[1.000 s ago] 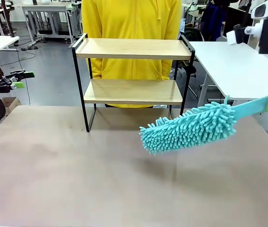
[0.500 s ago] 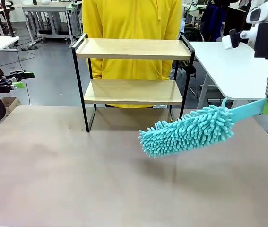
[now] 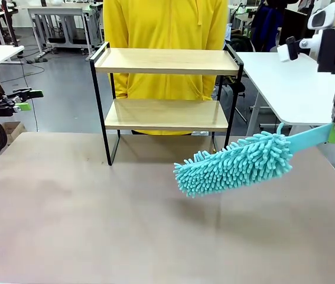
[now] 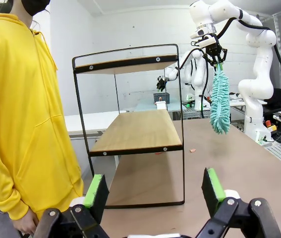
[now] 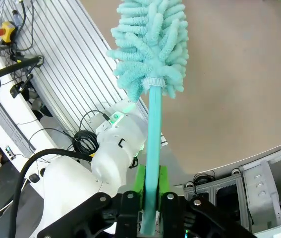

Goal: Clean the shelf.
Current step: Hand the Duster back to the human.

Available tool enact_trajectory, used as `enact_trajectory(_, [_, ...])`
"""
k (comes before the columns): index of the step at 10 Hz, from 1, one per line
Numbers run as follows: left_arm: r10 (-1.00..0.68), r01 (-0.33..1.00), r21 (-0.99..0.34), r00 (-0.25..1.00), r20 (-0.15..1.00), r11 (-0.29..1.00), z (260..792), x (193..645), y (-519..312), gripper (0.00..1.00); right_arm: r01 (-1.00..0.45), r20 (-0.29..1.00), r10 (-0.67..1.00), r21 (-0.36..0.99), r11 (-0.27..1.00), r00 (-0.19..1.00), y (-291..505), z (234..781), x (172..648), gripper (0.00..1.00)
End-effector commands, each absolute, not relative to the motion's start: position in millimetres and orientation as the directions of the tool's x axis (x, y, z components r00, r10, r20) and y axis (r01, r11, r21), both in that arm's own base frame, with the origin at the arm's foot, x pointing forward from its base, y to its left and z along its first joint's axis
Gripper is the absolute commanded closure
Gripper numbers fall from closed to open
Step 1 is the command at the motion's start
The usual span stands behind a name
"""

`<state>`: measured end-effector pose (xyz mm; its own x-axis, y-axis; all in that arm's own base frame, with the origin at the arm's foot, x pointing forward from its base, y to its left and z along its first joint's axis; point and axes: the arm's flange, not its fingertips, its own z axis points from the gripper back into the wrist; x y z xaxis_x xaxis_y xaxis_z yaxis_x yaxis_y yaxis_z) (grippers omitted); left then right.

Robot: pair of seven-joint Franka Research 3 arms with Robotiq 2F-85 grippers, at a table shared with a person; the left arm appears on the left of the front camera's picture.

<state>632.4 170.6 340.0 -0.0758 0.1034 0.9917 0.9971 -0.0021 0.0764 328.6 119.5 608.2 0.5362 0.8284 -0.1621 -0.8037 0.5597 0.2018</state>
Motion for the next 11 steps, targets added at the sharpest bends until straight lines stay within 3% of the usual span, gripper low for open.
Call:
enact_trajectory(1, [0.099, 0.997, 0.077, -0.077, 0.992, 0.003, 343, 631, 170, 0.00, -0.799, -0.157, 0.822, 0.195, 0.569, 0.547, 119, 610, 329, 0.87])
enact_trajectory(8, [0.103, 0.997, 0.076, -0.076, 0.992, -0.002, 340, 632, 171, 0.00, -0.804, -0.162, 0.828, 0.202, 0.560, 0.536, 119, 608, 329, 0.87])
enact_trajectory(11, [0.135, 1.000, 0.016, -0.014, 0.991, -0.018, 378, 545, 150, 0.00, -0.893, 0.074, 0.902, 0.198, 0.404, 0.425, 102, 592, 374, 0.87])
